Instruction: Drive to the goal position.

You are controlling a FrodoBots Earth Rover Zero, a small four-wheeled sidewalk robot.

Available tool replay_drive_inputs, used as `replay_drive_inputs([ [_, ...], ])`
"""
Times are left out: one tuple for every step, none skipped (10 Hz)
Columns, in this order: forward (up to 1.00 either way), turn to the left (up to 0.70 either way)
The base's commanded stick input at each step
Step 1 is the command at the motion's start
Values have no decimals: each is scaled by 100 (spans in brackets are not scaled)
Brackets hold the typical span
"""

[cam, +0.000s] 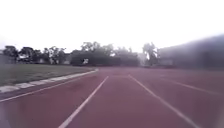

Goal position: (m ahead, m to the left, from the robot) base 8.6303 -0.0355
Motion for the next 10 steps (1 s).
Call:
replay_drive_inputs([
  [68,0],
  [68,0],
  [68,-1],
  [70,-17],
  [70,-24],
  [70,-23],
  [70,0],
  [70,0],
  [70,0],
  [70,0],
])
